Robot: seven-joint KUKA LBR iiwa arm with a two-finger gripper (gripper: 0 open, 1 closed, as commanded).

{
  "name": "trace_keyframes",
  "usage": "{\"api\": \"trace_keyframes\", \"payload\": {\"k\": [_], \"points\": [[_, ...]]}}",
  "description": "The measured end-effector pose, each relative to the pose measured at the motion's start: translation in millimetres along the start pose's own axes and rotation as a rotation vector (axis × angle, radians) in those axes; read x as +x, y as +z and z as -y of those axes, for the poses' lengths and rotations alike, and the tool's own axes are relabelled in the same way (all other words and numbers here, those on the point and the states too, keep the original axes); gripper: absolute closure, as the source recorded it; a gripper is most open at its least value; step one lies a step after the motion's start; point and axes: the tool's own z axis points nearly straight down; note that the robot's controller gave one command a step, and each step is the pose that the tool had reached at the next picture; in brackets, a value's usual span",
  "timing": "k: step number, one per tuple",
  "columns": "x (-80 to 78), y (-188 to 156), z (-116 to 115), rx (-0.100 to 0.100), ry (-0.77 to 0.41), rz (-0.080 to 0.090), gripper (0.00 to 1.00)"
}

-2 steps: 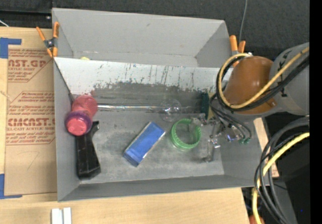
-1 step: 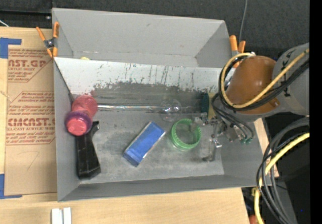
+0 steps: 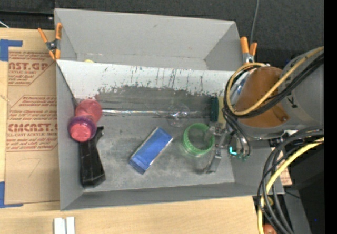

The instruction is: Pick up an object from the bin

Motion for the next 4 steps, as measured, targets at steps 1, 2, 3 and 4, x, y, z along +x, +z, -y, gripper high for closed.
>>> {"api": "trace_keyframes", "payload": {"k": [1,2,3,4], "points": [[-0.7,-0.3,0.4,0.001,-0.001,0.002,1.00],[-0.7,-0.3,0.4,0.001,-0.001,0.002,1.00],[-12.7,-110.8,-8.0,0.000,-0.024,0.000,1.00],[-8.4,-137.6,-4.4,0.001,-0.024,0.003,1.00]]}}
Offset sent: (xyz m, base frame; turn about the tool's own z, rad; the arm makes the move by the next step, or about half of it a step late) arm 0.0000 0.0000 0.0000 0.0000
